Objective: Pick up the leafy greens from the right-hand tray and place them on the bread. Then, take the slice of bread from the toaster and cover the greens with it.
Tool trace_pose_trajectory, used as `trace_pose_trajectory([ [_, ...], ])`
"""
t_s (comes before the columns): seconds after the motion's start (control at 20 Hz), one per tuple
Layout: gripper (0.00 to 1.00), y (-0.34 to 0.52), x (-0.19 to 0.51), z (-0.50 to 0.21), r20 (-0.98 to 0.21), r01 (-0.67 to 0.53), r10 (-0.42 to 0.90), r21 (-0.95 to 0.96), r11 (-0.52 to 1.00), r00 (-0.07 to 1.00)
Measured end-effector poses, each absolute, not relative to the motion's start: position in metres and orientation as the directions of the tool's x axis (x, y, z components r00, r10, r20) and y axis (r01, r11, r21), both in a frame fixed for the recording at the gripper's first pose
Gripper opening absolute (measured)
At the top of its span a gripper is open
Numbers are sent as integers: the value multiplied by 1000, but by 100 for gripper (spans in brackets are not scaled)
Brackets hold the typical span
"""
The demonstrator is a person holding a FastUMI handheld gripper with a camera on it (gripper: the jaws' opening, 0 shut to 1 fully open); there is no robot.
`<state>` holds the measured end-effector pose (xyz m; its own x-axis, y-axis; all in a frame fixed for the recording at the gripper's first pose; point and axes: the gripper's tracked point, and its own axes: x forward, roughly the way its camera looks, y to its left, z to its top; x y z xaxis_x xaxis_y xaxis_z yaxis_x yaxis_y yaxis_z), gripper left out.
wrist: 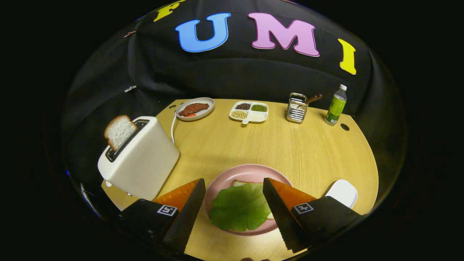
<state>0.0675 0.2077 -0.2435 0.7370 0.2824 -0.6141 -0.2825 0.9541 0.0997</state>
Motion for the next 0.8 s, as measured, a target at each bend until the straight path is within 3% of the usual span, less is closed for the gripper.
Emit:
trace_pose_trajectory([
  [0.3,99,278,76,-185,-516,-388,397,131,912,759],
  [0.8,99,397,70,-148,-453,-558,552,136,818,700],
])
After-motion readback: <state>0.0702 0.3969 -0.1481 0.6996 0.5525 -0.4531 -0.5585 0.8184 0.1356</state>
